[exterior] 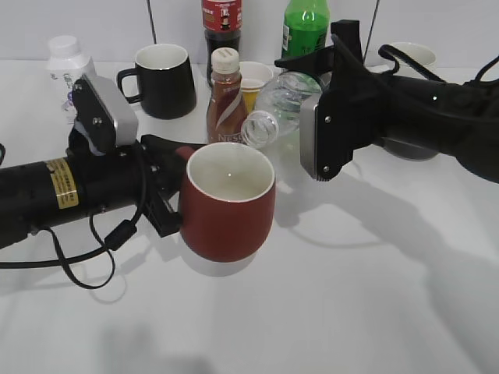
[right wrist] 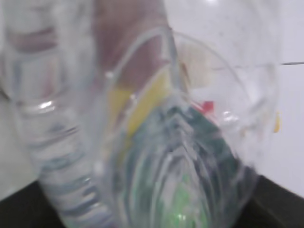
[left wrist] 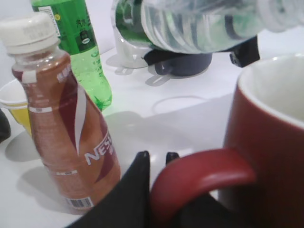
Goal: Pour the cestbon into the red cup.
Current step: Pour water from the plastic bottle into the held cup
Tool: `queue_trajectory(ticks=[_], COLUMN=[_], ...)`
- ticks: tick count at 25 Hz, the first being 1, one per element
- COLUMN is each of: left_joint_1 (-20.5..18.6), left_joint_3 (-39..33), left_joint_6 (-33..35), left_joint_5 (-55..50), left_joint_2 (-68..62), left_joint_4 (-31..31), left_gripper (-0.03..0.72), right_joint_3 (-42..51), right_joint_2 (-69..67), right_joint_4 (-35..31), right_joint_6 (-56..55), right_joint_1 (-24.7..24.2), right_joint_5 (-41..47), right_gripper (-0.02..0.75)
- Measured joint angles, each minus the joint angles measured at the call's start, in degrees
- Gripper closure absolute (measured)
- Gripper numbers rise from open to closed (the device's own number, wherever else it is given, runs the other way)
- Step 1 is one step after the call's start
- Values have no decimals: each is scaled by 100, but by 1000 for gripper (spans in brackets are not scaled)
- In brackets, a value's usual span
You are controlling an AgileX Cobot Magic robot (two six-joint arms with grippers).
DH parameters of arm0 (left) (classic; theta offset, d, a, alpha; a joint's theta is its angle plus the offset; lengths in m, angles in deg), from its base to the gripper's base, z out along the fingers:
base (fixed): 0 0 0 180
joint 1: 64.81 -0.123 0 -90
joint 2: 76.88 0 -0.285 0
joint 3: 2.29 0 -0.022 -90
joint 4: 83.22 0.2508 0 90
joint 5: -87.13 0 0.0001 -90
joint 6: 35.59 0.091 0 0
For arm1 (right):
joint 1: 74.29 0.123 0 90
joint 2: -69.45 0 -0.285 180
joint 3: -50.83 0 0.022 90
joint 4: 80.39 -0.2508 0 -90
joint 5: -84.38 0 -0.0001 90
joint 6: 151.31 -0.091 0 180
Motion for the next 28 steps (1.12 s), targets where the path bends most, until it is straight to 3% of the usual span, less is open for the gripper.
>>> queue_trajectory(ticks=[28], left_joint_1=[0], left_joint_3=[0], left_joint_6=[-37], left_joint_5=[-229], left_joint_2=[-40], left_joint_4=[261], left_gripper=[626], right_joint_3=[-185], right_joint_2=[0], right_joint_4=[11], right_joint_6=[688], right_joint_1=[0], right_joint_5=[-169], right_gripper=[270])
